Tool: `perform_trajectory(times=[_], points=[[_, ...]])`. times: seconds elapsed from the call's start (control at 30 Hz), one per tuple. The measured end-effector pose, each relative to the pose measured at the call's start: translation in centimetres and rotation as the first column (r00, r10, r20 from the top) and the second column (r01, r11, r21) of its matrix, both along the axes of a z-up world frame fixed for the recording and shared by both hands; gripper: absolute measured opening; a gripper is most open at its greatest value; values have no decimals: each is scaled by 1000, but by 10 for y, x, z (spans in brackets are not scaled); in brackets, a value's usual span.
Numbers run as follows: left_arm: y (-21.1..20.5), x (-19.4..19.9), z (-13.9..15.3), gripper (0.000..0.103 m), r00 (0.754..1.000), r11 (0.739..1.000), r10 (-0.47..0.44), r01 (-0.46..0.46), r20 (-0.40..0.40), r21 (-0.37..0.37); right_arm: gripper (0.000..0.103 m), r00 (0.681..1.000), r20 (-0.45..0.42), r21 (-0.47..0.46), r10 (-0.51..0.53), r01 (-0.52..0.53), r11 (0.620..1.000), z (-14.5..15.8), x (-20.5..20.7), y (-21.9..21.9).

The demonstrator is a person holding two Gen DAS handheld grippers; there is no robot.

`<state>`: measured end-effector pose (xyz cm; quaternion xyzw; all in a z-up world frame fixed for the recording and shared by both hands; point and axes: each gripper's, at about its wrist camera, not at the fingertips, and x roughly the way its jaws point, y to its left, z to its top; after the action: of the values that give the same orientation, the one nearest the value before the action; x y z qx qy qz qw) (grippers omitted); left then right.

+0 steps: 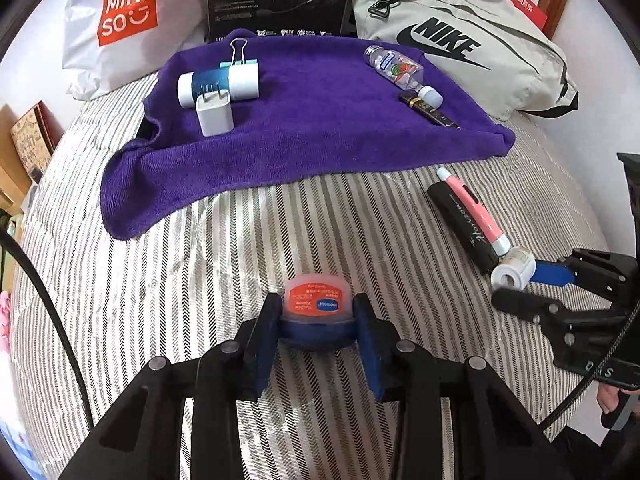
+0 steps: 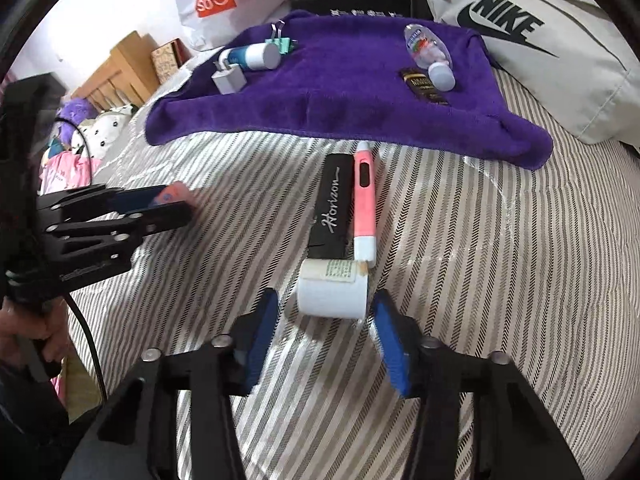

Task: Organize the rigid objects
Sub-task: 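Carry the Vaseline tin and white roll over the towel with both tools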

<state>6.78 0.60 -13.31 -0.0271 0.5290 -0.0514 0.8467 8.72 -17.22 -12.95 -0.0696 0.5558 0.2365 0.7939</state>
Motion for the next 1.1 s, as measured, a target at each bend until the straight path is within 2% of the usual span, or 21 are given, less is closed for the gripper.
perform_trajectory(times=[0.07,0.13,0.23,0.53,0.73,1.1], points=[[1,0,-2,35,1000,1000,1,-1,2,-11,32,1000,19,-19,5,-5,1000,0,2,3],[4,-1,-2,35,1000,1000,1,-1,2,-21,31,1000,23,-18,9,-9,1000,0,2,2],[9,-3,-1,35,1000,1000,3,-3,2,-19,31,1000,13,6,11,-11,1000,4,3,-3],[30,0,1,35,999,999,43,-42,9,-29,31,999,36,-26,-17,18,1000,18,7,-28],[44,4,16,35,998,997,60,-58,31,-53,31,998,50,0,-36,36,999,30,16,-38],[54,29,45,35,994,997,69,-65,80,-50,31,996,84,16,-24,23,1000,49,42,-38]])
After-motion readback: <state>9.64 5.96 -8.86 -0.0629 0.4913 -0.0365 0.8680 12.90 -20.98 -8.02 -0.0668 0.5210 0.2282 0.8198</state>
